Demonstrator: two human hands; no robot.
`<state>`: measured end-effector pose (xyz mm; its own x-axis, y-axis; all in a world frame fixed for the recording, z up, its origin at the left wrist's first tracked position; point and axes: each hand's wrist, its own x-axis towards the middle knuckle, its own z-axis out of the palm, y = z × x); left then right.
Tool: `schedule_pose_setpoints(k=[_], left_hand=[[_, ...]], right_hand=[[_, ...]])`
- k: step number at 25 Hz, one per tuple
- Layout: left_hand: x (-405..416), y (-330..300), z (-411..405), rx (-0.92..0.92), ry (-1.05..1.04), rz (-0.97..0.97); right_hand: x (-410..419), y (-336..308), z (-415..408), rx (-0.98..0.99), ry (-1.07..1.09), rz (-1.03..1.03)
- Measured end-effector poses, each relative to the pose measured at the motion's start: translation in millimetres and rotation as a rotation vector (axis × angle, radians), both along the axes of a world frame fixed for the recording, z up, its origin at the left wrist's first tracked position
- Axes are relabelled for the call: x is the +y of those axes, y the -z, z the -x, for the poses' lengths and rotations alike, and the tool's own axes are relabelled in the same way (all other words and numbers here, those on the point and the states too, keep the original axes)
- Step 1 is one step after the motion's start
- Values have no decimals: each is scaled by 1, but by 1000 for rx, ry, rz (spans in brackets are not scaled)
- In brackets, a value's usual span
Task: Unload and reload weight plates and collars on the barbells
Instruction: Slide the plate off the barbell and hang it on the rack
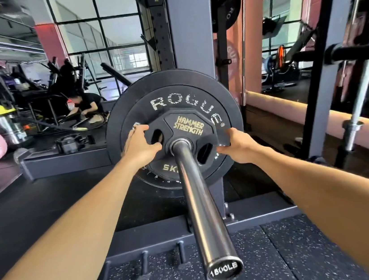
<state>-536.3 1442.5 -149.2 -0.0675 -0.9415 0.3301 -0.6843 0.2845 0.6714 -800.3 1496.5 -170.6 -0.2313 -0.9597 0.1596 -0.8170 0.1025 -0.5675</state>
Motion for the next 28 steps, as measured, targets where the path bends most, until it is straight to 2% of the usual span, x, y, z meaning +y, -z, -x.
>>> schedule_pose_setpoints(k=[3, 9, 14, 19, 23, 28], left_hand=[[-25, 0, 8, -73, -69, 75], [-64, 9, 18, -228, -189, 91], [-65, 11, 13, -171, -238, -8], [-29, 23, 7, -66, -292, -89], [14, 29, -3, -49, -280, -28], [79, 34, -11, -41, -252, 27]], right_hand=[[-30, 12, -1, -78, 64, -20], [-84, 25, -13, -217, 86, -6], [-92, 26, -13, -170, 64, 133], [-63, 16, -13, -43, 63, 197], [-17, 9, -17, 49, 78, 213], [49, 9, -27, 41, 81, 185]])
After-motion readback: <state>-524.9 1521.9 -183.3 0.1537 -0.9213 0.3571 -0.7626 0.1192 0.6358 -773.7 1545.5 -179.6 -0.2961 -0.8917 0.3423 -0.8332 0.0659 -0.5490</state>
